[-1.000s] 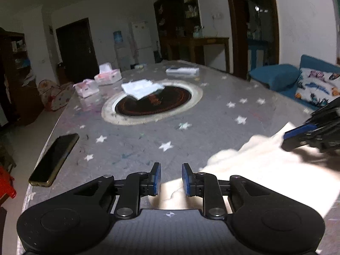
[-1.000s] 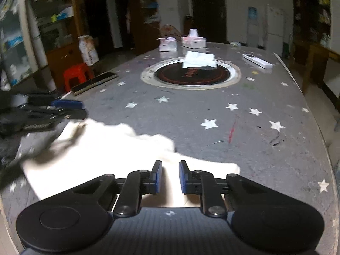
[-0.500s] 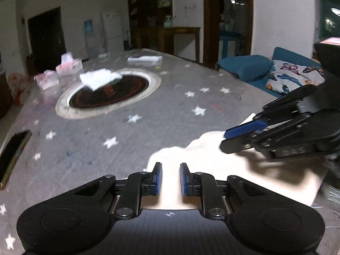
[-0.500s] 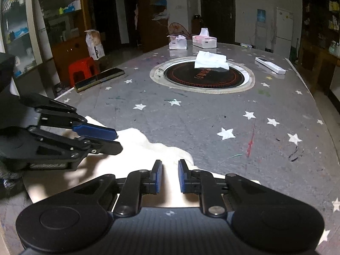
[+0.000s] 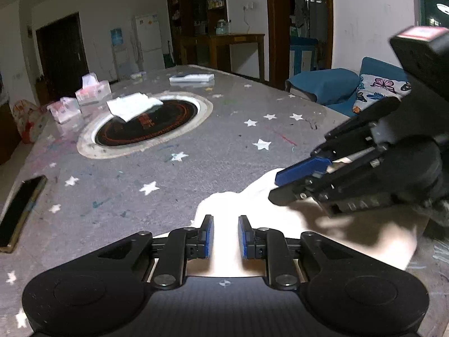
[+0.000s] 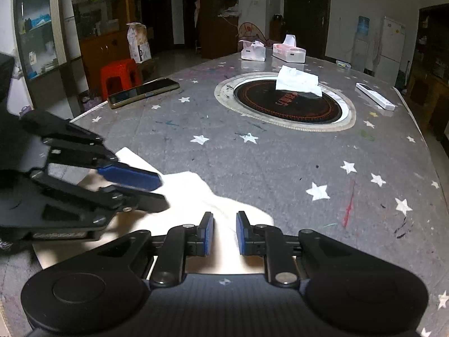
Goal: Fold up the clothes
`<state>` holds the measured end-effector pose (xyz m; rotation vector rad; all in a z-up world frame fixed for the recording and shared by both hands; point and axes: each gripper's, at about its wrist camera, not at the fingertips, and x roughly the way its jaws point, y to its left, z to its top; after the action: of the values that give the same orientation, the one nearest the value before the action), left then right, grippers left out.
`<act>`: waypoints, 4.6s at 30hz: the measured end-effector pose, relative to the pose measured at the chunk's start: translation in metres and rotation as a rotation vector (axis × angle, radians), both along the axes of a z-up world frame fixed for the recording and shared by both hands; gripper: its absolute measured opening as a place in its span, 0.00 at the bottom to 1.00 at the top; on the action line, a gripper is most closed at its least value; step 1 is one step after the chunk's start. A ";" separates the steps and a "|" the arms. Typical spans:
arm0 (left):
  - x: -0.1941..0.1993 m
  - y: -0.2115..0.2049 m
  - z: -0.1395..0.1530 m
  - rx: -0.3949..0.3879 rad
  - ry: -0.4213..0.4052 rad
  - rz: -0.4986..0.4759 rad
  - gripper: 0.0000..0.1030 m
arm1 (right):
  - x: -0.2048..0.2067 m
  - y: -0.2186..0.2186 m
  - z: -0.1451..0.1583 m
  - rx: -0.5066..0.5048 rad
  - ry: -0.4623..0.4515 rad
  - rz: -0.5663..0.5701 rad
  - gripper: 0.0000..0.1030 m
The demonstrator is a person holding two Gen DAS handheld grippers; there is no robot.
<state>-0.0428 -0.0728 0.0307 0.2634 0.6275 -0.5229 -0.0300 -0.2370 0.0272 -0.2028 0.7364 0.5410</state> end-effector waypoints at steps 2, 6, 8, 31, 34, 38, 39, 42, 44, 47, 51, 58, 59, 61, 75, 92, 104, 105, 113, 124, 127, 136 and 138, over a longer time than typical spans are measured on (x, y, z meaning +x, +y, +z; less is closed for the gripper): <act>-0.012 0.003 0.005 -0.004 -0.023 -0.008 0.20 | -0.004 0.000 0.003 0.000 -0.009 0.008 0.15; -0.039 0.003 0.010 -0.011 -0.043 -0.058 0.20 | -0.013 0.002 0.009 0.026 -0.021 0.034 0.16; -0.051 0.001 0.009 -0.006 -0.042 -0.082 0.20 | -0.014 0.005 0.006 0.023 -0.019 0.038 0.16; -0.082 0.056 0.002 -0.105 0.045 0.113 0.22 | -0.070 0.024 0.001 0.023 -0.064 0.135 0.30; -0.076 0.053 0.007 -0.117 0.035 0.120 0.22 | -0.081 0.024 0.004 0.032 -0.091 0.138 0.30; -0.064 0.046 0.009 -0.137 0.029 0.123 0.22 | -0.096 0.026 0.009 0.052 -0.099 0.165 0.31; -0.061 0.044 0.007 -0.138 0.032 0.124 0.22 | -0.098 0.027 0.008 0.055 -0.087 0.172 0.33; -0.055 0.040 -0.002 -0.121 0.053 0.137 0.22 | -0.105 0.026 0.001 0.061 -0.060 0.176 0.34; -0.056 0.041 -0.005 -0.121 0.056 0.139 0.22 | -0.109 0.022 0.000 0.074 -0.051 0.169 0.35; -0.057 0.044 -0.006 -0.131 0.057 0.139 0.22 | -0.118 0.008 0.007 0.113 -0.056 0.150 0.40; -0.057 0.042 -0.006 -0.126 0.053 0.134 0.22 | -0.125 -0.015 0.004 0.121 -0.035 0.093 0.42; -0.060 0.041 -0.005 -0.116 0.047 0.132 0.22 | -0.130 -0.043 0.005 0.181 -0.010 0.053 0.44; -0.059 0.041 -0.005 -0.112 0.047 0.133 0.22 | -0.128 -0.046 0.006 0.190 -0.010 0.041 0.45; -0.060 0.038 -0.002 -0.101 0.044 0.137 0.23 | -0.125 -0.052 0.009 0.209 -0.010 0.018 0.45; -0.076 -0.016 0.003 -0.102 0.026 -0.042 0.23 | -0.080 -0.069 0.006 0.247 0.027 -0.035 0.44; -0.079 -0.019 -0.009 -0.100 0.055 -0.058 0.23 | -0.034 -0.087 -0.010 0.171 0.019 -0.182 0.29; -0.079 -0.019 -0.009 -0.106 0.058 -0.055 0.24 | -0.018 -0.046 -0.005 0.109 -0.010 -0.074 0.28; -0.079 -0.019 -0.009 -0.106 0.058 -0.055 0.24 | -0.014 -0.046 -0.007 0.108 -0.002 -0.087 0.26; -0.078 -0.018 -0.010 -0.116 0.057 -0.055 0.24 | -0.016 -0.029 0.010 0.090 -0.032 -0.042 0.26; -0.080 -0.014 -0.010 -0.138 0.057 -0.051 0.26 | -0.001 0.012 -0.001 0.009 0.006 0.013 0.26; -0.083 -0.011 -0.007 -0.144 0.053 -0.046 0.33 | -0.006 0.018 0.008 0.010 -0.015 0.043 0.26; -0.089 0.005 -0.007 -0.151 0.053 -0.008 0.35 | 0.008 0.059 -0.002 -0.020 0.002 0.113 0.27; -0.089 0.006 -0.008 -0.154 0.051 -0.004 0.36 | 0.012 0.060 -0.003 -0.013 0.007 0.105 0.27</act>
<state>-0.1319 -0.0672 0.0231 0.1060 0.6328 -0.5803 -0.0176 -0.1770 0.0244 -0.2530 0.7387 0.6365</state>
